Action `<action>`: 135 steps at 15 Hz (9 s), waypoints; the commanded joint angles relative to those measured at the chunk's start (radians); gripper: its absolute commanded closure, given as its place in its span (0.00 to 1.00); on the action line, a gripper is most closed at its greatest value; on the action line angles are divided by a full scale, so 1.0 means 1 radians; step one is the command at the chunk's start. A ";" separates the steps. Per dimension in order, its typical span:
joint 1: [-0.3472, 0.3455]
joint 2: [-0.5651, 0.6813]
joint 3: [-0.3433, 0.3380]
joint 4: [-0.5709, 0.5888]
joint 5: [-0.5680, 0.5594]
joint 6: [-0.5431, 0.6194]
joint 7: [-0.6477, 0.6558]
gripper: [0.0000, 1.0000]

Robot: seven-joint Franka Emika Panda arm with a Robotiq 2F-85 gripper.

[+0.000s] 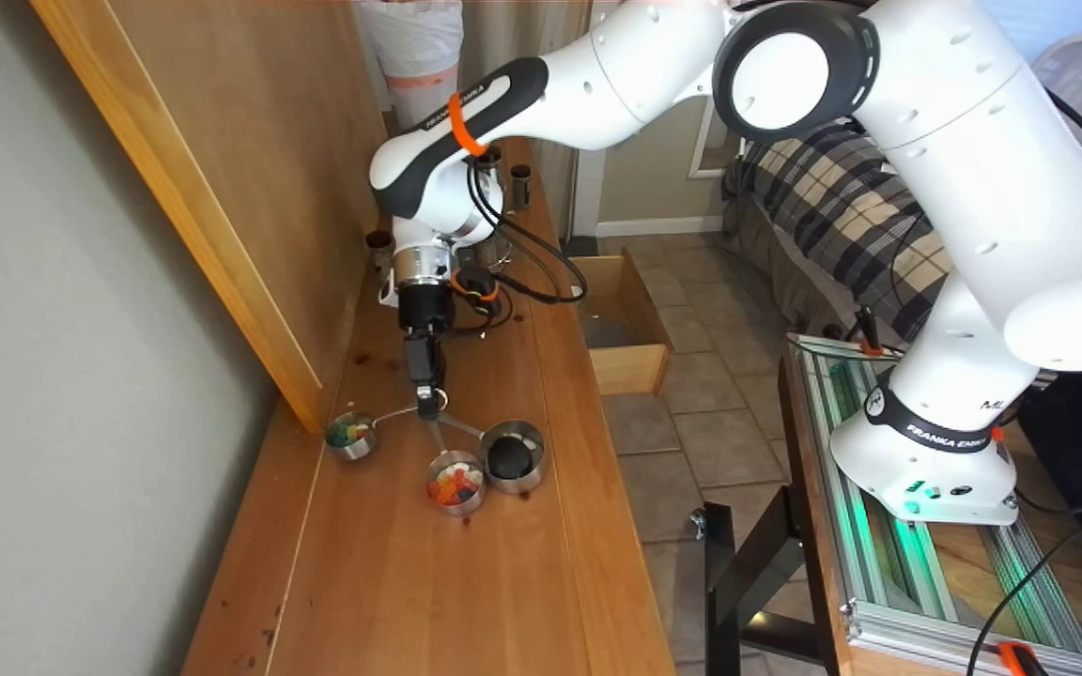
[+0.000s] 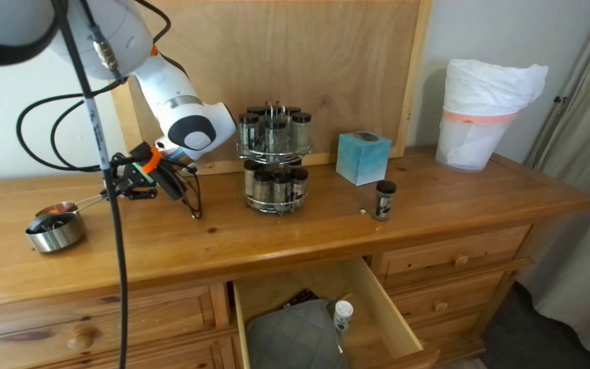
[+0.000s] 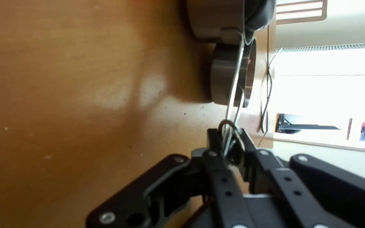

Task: Move the measuring cups to the right

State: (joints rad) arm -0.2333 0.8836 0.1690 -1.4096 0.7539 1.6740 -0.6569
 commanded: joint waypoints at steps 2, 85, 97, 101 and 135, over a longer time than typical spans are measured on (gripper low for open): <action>-0.006 0.030 -0.001 0.026 0.036 -0.036 -0.004 0.96; -0.185 -0.728 -0.555 -0.641 0.763 0.075 -0.002 0.96; -0.181 -0.714 -0.562 -0.633 0.735 0.144 -0.006 0.84; -0.181 -0.714 -0.562 -0.633 0.735 0.144 -0.006 0.84; -0.400 -0.045 -0.516 0.267 1.108 0.725 0.508 0.96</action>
State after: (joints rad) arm -0.5783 0.7117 -0.3800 -1.3337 1.8456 2.3345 -0.2275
